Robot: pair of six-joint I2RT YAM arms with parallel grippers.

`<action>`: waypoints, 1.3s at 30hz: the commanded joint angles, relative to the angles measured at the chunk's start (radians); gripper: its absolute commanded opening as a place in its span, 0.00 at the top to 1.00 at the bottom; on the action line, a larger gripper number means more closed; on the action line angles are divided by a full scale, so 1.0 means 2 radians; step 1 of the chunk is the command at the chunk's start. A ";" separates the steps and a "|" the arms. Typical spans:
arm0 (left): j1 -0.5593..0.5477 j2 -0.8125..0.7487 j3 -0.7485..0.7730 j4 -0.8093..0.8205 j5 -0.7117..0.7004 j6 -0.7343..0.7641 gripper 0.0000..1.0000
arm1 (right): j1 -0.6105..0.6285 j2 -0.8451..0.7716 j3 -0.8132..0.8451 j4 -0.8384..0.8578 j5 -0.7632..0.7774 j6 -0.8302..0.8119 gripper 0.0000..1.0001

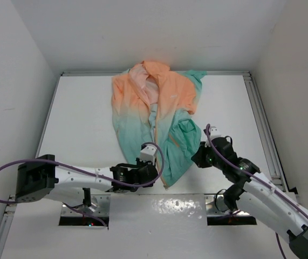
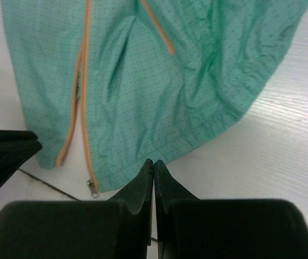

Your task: Zip up the jacket

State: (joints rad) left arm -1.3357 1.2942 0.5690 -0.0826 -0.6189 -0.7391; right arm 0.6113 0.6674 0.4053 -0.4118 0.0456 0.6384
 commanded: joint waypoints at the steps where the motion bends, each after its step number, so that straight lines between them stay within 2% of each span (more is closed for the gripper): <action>1: -0.005 -0.015 -0.003 -0.033 -0.013 -0.035 0.84 | 0.003 0.002 -0.008 0.049 -0.053 0.021 1.00; 7: -0.005 -0.033 -0.021 -0.070 0.039 -0.057 0.73 | 0.018 0.026 -0.019 0.079 -0.073 0.034 1.00; 12: -0.005 -0.042 -0.022 -0.107 0.046 -0.062 0.71 | 0.029 0.049 -0.024 0.095 -0.073 0.034 1.00; 16: -0.005 -0.040 -0.022 -0.098 0.052 -0.044 0.61 | 0.036 0.075 -0.026 0.110 -0.071 0.031 1.00; 22: -0.005 0.003 -0.014 -0.086 0.054 -0.034 0.61 | 0.045 0.089 -0.028 0.121 -0.070 0.035 1.00; 28: -0.003 0.041 -0.013 -0.064 0.054 -0.029 0.70 | 0.064 0.094 -0.032 0.128 -0.060 0.044 1.00; 33: 0.000 0.064 -0.028 -0.022 0.082 -0.031 0.72 | 0.077 0.094 -0.032 0.128 -0.053 0.051 1.00; 35: 0.000 0.071 -0.031 -0.015 0.084 -0.032 0.80 | 0.079 0.093 -0.030 0.132 -0.053 0.053 1.00; 36: 0.000 0.071 -0.036 -0.012 0.079 -0.038 1.00 | 0.079 0.094 -0.027 0.133 -0.053 0.054 1.00; 39: 0.001 0.053 -0.044 -0.011 0.061 -0.057 1.00 | 0.082 0.092 -0.024 0.136 -0.052 0.061 0.99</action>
State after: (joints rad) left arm -1.3346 1.4075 0.5144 -0.1131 -0.5095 -0.8177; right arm 0.7643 0.8551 0.3408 -0.1978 -0.0769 0.7380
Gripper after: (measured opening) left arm 0.018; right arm 0.006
